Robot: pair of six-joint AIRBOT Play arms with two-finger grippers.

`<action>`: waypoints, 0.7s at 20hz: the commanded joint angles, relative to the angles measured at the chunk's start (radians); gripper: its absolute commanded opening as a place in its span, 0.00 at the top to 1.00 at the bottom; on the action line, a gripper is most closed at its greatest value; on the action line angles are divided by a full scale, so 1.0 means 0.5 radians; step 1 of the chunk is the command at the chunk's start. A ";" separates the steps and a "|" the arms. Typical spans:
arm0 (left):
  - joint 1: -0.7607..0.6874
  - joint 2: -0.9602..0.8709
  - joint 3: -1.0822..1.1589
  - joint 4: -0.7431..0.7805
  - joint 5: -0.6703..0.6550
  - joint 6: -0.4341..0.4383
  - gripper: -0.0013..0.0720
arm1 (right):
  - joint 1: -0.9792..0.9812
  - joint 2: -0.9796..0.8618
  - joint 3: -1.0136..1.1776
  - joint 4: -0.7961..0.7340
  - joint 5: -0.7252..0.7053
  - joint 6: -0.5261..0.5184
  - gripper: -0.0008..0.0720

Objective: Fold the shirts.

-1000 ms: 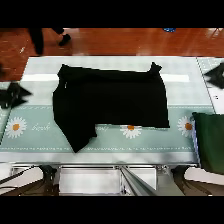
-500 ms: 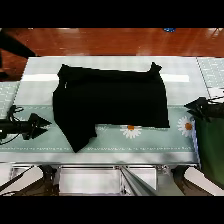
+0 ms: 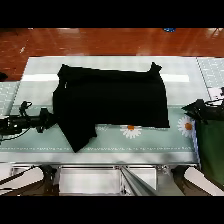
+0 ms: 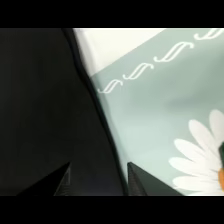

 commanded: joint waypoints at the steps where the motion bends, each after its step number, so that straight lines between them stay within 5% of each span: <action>1: -0.134 -0.063 0.054 -0.053 0.034 0.053 0.96 | -0.001 -0.017 -0.013 -0.105 0.011 0.023 0.43; 10: -0.150 -0.060 0.201 -0.052 -0.107 0.076 0.96 | 0.330 -0.346 -0.140 -0.193 0.088 0.190 0.43; 14: -0.150 -0.060 0.201 -0.053 -0.105 0.076 0.96 | 0.555 -0.416 -0.136 0.036 -0.115 0.189 0.43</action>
